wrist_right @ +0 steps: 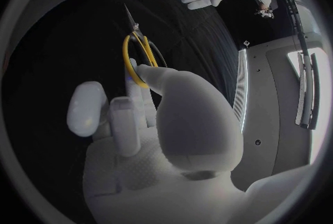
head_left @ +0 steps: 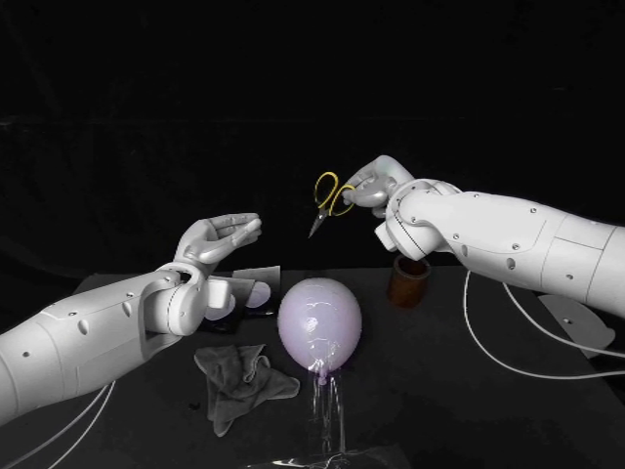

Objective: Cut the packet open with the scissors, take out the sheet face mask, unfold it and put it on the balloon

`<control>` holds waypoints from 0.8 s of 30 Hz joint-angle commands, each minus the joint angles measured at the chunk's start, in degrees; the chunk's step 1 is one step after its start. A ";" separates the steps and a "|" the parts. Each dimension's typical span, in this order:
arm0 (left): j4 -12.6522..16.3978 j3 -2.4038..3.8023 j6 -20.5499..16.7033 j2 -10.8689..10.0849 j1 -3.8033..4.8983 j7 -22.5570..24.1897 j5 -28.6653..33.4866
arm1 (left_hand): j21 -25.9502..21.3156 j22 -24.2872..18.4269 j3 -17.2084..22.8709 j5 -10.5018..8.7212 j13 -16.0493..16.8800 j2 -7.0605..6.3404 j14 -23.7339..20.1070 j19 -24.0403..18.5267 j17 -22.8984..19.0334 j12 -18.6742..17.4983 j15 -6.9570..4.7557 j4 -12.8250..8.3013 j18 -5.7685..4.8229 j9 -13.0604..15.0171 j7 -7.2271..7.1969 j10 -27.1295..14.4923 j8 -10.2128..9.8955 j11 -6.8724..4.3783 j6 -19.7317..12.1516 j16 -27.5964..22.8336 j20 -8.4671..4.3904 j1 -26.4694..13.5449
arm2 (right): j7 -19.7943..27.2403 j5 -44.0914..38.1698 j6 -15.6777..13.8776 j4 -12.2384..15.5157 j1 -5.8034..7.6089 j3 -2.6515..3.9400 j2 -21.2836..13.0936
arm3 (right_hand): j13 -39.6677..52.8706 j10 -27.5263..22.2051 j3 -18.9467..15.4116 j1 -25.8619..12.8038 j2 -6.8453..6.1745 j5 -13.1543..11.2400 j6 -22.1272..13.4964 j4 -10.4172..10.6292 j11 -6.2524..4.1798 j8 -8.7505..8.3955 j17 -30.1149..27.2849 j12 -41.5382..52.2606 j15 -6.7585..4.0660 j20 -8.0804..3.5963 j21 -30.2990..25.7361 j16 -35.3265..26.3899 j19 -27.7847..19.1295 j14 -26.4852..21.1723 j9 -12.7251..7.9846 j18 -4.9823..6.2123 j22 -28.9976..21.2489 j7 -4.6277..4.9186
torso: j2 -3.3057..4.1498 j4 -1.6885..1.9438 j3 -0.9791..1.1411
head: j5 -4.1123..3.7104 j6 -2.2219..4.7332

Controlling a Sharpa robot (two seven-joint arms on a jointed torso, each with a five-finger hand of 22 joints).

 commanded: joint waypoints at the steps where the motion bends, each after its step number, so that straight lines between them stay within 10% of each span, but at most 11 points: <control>1: -1.73 0.23 1.27 0.70 0.18 1.30 -1.58 | -1.93 -0.38 -1.15 -0.13 -0.19 0.16 -3.72 -5.34 -1.17 -0.48 0.03 0.01 -1.59 -0.51 1.32 -3.98 -0.99 -0.33 -2.91 -1.42 -0.02 0.68 | 1.21 6.13 -1.63 -1.18 -0.87 0.07 1.46 | 0.09 1.73 0.81 -0.63 0.24 0.41 -0.46 -0.65 -1.22 0.34 2.09 0.03 -0.41 -0.15 -0.28 -0.19 -0.49 3.51 0.20 0.62 -0.09 -0.08 | 0.18 0.13 0.00 | 1.27 -0.28; 6: -4.02 0.36 2.28 1.56 0.21 0.33 -2.24 | -2.70 -0.49 -2.60 -0.14 -0.37 0.24 -6.80 -7.53 -2.17 -0.66 0.49 0.14 -2.11 -0.97 1.48 -8.38 -1.91 -0.24 -5.74 -2.45 -0.02 0.72 | 1.70 7.91 -1.04 -1.80 -2.10 0.09 3.13 | 0.12 1.74 0.97 -0.85 0.26 0.54 -0.50 -0.84 -1.22 0.39 1.91 0.03 -0.41 -0.16 -0.37 -0.24 -0.55 3.47 0.29 0.64 -0.18 -0.07 | 0.23 0.26 -0.15 | 2.21 -0.41; 9: -5.80 0.51 6.10 2.40 0.28 -2.72 -5.98 | -3.66 -0.68 -5.02 -0.09 -1.00 -1.58 -12.40 -10.03 -3.79 -1.25 2.39 0.56 -2.36 -2.63 0.55 -20.08 -4.78 2.84 -14.35 -3.48 -0.02 0.03 | 1.89 8.56 -0.85 -1.70 -2.49 0.11 3.72 | 0.13 1.75 1.04 -0.94 0.28 0.60 -0.52 -0.92 -1.22 0.42 1.87 0.03 -0.41 -0.16 -0.39 -0.25 -0.56 3.47 0.32 0.65 -0.20 -0.07 | 0.28 0.25 -0.28 | 2.83 -0.56; 10: -6.33 0.54 6.81 2.69 0.34 -3.42 -7.15 | -3.89 -0.71 -5.96 -0.08 -0.95 -2.63 -13.21 -10.65 -4.04 -1.20 2.37 0.68 -2.35 -3.13 3.11 -20.86 -5.58 2.18 -16.94 -3.45 0.00 -0.78 | 1.90 8.65 -0.87 -1.61 -2.54 0.11 3.81 | 0.13 1.75 1.07 -1.00 0.29 0.61 -0.53 -0.97 -1.22 0.43 1.87 0.03 -0.42 -0.16 -0.40 -0.25 -0.58 3.47 0.34 0.65 -0.22 -0.07 | 0.28 0.21 -0.26 | 2.92 -0.65; 20: -9.95 0.65 9.89 5.60 0.76 -8.05 -13.07 | -3.55 -0.40 -5.97 -0.06 -0.51 -2.05 -9.31 -9.17 -3.16 -0.50 2.21 0.62 -1.86 -2.11 4.00 -16.87 -4.15 2.51 -13.05 -2.38 -0.01 -1.44 | 2.17 9.71 -0.94 -0.35 -2.87 0.20 4.40 | 0.16 1.77 1.19 -1.15 0.30 0.63 -0.56 -1.16 -1.23 0.47 1.80 0.03 -0.42 -0.16 -0.40 -0.27 -0.57 3.46 0.42 0.65 -0.19 -0.08 | 0.30 0.25 -0.20 | 3.46 -0.95; 24: -10.60 0.66 10.27 6.46 0.80 -9.11 -14.18 | -1.07 0.73 -5.55 -0.09 -0.19 -1.00 -3.62 -0.77 -1.95 0.07 1.66 0.54 -1.37 -1.43 3.62 -11.01 -3.17 2.54 -10.88 -1.02 -0.06 -1.42 | 2.15 10.18 -0.75 0.08 -3.16 0.23 4.68 | 0.16 1.77 1.19 -1.15 0.30 0.63 -0.56 -1.16 -1.23 0.47 1.80 0.03 -0.42 -0.16 -0.40 -0.27 -0.57 3.46 0.42 0.65 -0.19 -0.08 | 0.26 0.13 -0.16 | 3.95 -0.72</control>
